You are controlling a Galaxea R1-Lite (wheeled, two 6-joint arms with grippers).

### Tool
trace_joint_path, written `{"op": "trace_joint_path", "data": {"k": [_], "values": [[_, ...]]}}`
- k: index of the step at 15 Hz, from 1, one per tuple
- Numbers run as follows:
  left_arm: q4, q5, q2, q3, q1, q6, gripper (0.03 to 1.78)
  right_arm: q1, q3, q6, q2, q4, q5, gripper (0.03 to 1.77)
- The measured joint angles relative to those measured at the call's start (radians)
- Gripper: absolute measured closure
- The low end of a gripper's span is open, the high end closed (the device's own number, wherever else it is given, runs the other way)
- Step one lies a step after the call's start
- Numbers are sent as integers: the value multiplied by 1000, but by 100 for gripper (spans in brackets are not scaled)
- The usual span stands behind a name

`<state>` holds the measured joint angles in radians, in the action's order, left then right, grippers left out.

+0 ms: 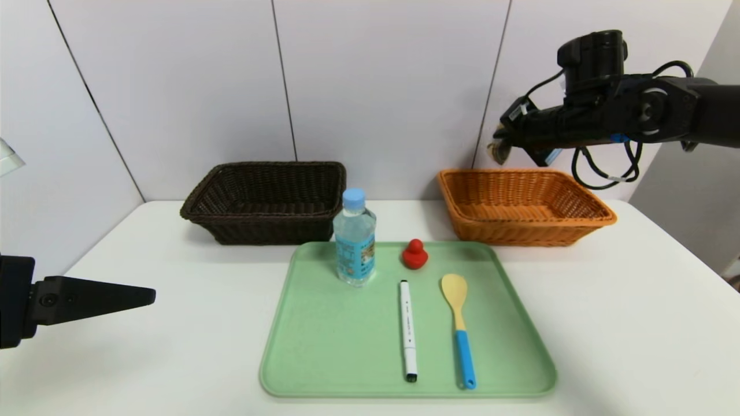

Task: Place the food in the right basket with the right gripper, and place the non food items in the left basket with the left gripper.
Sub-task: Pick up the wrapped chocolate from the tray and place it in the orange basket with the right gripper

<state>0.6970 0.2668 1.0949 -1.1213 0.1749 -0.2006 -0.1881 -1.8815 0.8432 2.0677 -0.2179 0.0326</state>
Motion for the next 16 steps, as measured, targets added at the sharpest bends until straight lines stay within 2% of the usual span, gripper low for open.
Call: {"op": "trace_joint_path", "data": {"k": [5, 7, 8, 12, 16], "values": [[0, -1, 5, -1, 3, -3, 12, 37, -9, 137, 80, -10, -16, 162], [-3, -1, 6, 0, 3, -2, 12, 44, -27, 187, 119, -14, -69, 162], [-3, -1, 7, 0, 4, -2, 12, 45, -35, 200, 136, -19, -83, 162], [-8, 0, 18, 0, 4, 0, 12, 48, -51, 214, 170, -33, -81, 162], [-9, 1, 26, 3, 4, 0, 12, 46, -65, 211, 179, -20, -92, 102]]}}
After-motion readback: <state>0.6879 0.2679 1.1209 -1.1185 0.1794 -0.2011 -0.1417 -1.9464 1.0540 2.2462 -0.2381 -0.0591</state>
